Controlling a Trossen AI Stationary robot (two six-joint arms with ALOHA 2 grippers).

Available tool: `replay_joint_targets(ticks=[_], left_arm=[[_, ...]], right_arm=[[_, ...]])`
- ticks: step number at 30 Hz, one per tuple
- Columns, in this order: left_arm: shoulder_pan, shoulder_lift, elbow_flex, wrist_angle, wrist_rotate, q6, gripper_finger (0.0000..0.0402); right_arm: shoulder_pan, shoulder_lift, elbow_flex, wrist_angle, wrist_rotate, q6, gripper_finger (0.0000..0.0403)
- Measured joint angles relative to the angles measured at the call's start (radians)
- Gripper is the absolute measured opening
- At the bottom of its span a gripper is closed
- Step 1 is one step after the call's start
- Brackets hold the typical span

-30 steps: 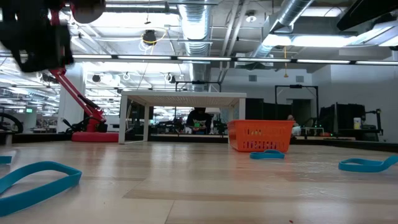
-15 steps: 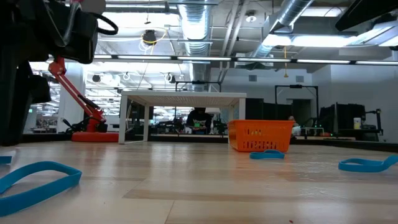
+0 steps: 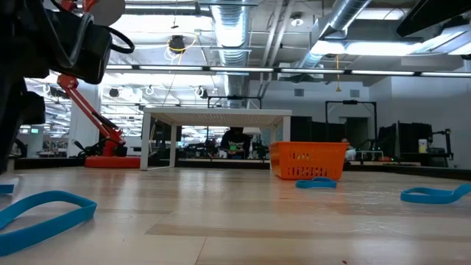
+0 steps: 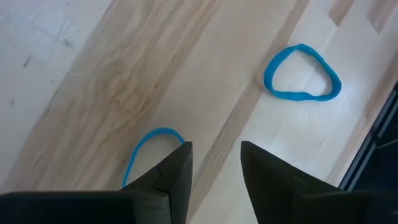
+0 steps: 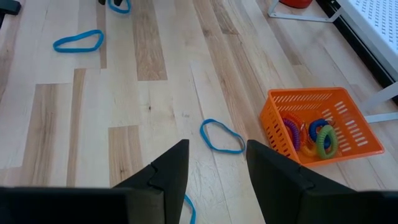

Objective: Pick & Place Office Desk Supplies
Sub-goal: Put the blue rubber band into the blue bin

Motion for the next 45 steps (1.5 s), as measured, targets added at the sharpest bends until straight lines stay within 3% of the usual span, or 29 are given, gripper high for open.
replay_joint_targets(ticks=[17, 20, 25, 30, 38, 45], left_arm=[[0.002, 0.069, 0.003, -0.011, 0.013, -0.024, 0.0106], [0.004, 0.069, 0.003, -0.02, 0.0, -0.047, 0.0084], [0.004, 0.07, 0.0, -0.038, -0.012, -0.065, 0.001], [0.004, 0.07, 0.0, -0.039, -0.016, -0.068, 0.0002], [0.005, -0.023, -0.003, 0.053, -0.037, 0.025, 0.0001], [-0.011, -0.164, -0.002, 0.148, 0.066, 0.088, 0.0]], right_arm=[[0.0, 0.0, 0.0, 0.0, 0.0, 0.0, 0.0157], [0.0, 0.0, 0.0, 0.0, 0.0, 0.0, 0.0157], [0.0, 0.0, 0.0, 0.0, 0.0, 0.0, 0.0157], [0.0, 0.0, 0.0, 0.0, 0.0, 0.0, 0.0157], [0.0, 0.0, 0.0, 0.0, 0.0, 0.0, 0.0157], [0.0, 0.0, 0.0, 0.0, 0.0, 0.001, 0.0157]])
